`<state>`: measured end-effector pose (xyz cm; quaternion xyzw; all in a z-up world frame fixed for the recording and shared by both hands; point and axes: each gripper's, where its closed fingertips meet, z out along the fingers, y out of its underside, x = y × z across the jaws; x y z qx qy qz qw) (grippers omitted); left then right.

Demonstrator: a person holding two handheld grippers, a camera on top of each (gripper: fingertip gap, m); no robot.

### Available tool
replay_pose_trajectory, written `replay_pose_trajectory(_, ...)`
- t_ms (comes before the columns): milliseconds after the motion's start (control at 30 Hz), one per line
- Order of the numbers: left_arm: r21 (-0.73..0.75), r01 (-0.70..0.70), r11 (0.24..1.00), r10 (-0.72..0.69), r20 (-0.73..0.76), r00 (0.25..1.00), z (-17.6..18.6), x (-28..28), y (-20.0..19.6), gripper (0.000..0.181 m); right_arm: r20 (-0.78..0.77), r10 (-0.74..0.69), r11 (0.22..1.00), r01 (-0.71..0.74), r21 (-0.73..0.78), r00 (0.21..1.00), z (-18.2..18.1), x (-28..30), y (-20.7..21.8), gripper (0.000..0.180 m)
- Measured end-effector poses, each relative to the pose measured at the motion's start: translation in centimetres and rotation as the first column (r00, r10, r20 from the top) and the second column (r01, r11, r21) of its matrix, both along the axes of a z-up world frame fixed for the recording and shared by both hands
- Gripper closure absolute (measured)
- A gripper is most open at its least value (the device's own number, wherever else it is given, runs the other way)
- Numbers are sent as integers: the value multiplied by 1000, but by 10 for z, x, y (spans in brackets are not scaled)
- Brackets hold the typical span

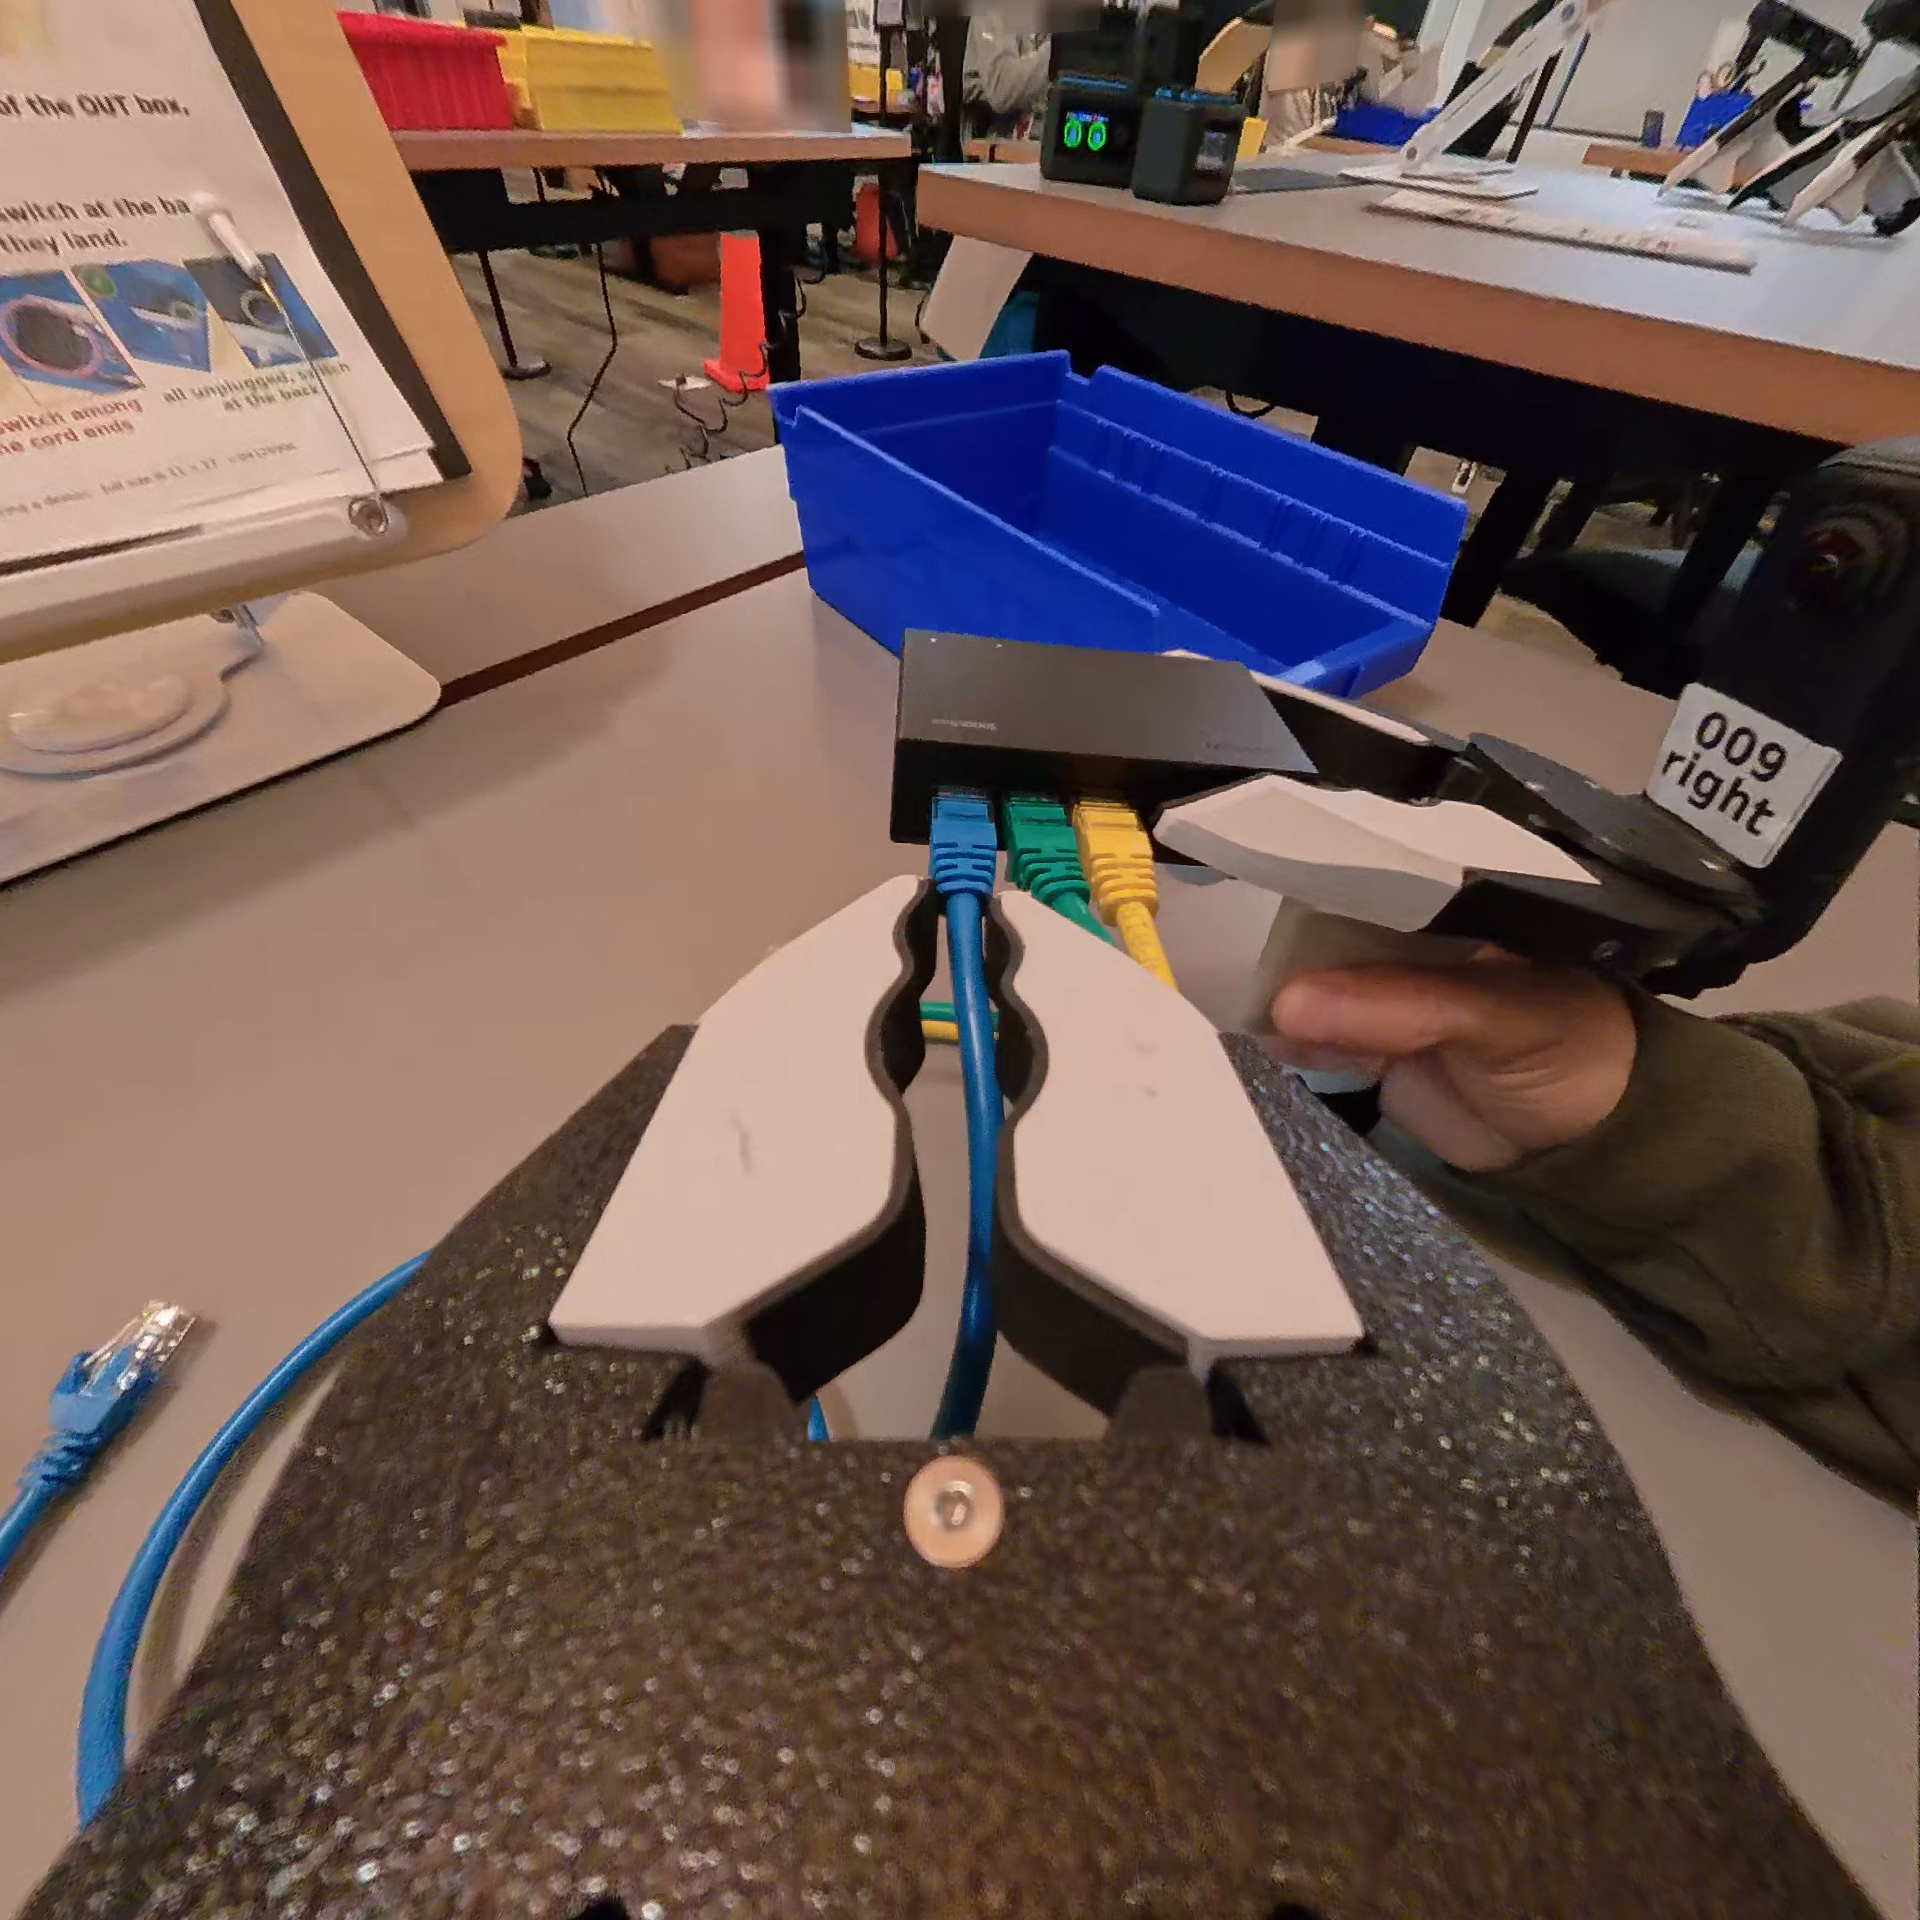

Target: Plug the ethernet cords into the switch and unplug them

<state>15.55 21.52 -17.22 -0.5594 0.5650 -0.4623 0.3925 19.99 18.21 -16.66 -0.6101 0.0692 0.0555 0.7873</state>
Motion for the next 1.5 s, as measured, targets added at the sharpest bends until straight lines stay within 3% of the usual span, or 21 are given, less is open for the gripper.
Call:
replay_pose_trajectory(367, 157, -11, 988, 1, 63, 998, 6, -2, 2, 173, 30, 9, 1000, -8, -11, 1000, -1, -4, 2, 117)
replay_pose_trajectory(667, 165, 31, 986, -31, -1, 1000, 3, 10, 4, 173, 50, -68, 997, 70, -26, 996, -2, 6, 1, 118)
replay_pose_trajectory(867, 184, 15, 983, -10, -27, 1000, -3, 8, 1, 172, 19, -46, 999, 46, 2, 999, 0, 11, -3, 118)
replay_pose_trajectory(1500, 33, 14, 999, -10, -96, 995, -3, -6, -1, 175, 58, -24, 999, 23, 30, 998, 3, 3, -3, 118)
